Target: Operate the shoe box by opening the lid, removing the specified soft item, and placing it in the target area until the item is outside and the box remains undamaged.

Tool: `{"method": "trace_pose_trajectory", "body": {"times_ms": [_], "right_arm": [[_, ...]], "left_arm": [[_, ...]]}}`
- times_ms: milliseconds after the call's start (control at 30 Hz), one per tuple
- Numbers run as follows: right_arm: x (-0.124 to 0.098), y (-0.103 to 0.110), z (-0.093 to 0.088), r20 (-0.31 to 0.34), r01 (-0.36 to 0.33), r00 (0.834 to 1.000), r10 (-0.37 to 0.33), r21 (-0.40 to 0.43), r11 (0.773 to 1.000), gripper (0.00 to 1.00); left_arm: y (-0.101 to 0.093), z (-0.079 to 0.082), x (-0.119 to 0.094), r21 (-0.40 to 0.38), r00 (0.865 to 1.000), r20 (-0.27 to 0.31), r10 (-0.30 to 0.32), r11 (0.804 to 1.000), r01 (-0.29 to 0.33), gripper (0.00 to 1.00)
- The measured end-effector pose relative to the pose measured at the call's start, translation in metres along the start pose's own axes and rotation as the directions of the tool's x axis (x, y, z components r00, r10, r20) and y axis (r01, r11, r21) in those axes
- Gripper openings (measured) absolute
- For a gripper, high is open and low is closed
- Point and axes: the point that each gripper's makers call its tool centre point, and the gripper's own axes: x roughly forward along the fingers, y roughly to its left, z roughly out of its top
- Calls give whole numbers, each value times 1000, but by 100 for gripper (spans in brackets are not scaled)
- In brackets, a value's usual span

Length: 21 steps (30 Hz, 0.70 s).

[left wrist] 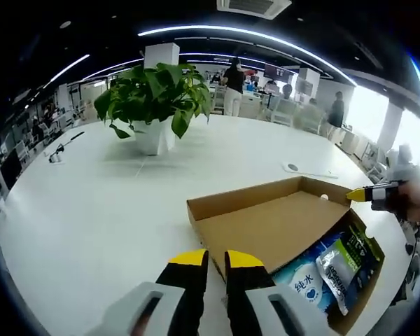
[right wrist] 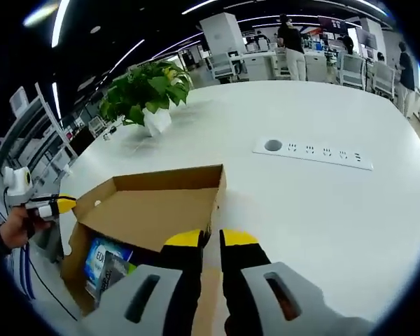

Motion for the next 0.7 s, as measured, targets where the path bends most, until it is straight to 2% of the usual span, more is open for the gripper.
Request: {"method": "trace_pose_trajectory", "body": {"times_ms": [267,567,700], "right_arm": [[-25,-6,-7,21,7,1000,-7,4,1000,11],[-59,-14,-19,64,17,998,-18,18,1000,14],[-71,-15,-25,81,17,997,-19,25,1000,17]], "left_arm": [[-7,4,-17,-18,999,39,-4,1000,5,15],[-17,-4,-35,-20,999,49,-17,1000,18,15],[-26,-6,-43,9,998,51,-29,1000,28,15]]}}
